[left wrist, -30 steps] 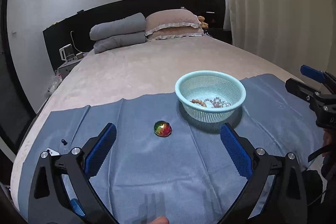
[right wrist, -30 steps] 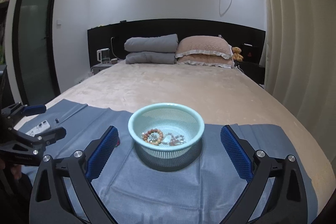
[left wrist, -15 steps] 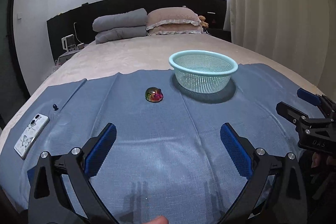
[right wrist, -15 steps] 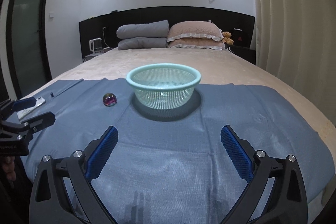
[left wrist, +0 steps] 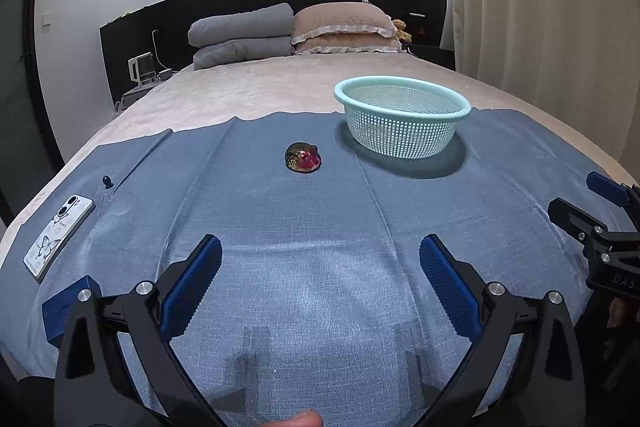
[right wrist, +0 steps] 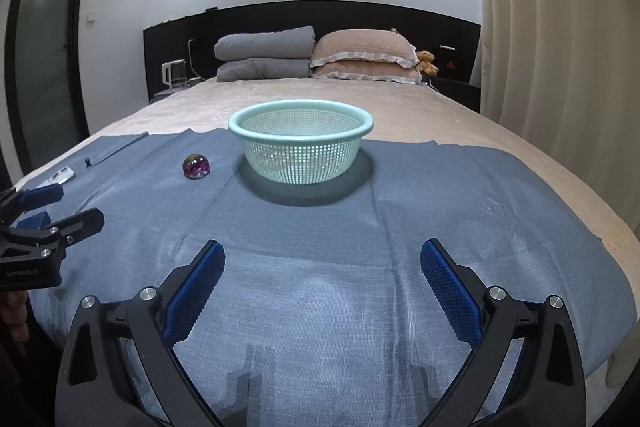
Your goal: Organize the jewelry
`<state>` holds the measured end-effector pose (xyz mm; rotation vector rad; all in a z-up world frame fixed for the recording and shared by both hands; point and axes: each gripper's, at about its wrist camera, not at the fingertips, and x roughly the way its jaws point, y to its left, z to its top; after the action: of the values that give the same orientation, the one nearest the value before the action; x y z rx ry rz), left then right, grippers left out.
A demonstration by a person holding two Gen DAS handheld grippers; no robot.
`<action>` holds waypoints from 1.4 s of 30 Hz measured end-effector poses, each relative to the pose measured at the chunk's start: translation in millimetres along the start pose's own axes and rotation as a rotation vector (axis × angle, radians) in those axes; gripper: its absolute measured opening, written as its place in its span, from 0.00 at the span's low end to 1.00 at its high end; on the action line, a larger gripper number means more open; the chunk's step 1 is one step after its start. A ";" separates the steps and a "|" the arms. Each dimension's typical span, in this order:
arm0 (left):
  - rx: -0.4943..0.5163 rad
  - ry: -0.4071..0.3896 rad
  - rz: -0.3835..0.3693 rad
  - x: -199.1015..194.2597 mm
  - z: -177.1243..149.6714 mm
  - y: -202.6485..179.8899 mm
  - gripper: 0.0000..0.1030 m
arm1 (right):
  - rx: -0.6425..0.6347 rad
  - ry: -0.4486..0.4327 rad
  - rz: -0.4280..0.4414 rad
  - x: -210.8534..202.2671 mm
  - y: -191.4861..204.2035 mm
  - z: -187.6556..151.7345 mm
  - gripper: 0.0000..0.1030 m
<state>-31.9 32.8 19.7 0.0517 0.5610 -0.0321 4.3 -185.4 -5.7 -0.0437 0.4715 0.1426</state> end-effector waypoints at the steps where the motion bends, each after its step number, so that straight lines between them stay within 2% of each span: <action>1: -0.001 -0.003 0.002 -0.3 -0.2 0.1 0.94 | 0.005 0.001 -0.002 0.1 -1.1 -0.2 0.92; 9: 0.012 -0.029 -0.016 -6.8 0.3 -1.6 0.94 | -0.004 0.005 0.001 -0.6 0.5 -1.7 0.92; 13: 0.067 -0.057 0.018 -12.3 1.2 -10.2 0.94 | -0.025 0.005 0.006 -0.6 5.5 -0.7 0.92; 15: 0.082 -0.066 0.010 -15.3 1.4 -13.0 0.94 | -0.034 0.002 0.006 -1.6 7.4 -0.7 0.92; 42: 0.057 -0.013 0.006 -8.6 -0.9 -13.2 0.94 | -0.045 0.041 0.013 2.0 10.4 -4.3 0.92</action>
<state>-40.1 19.8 23.0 0.1083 0.5473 -0.0429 2.6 -175.2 -10.5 -0.0875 0.5092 0.1656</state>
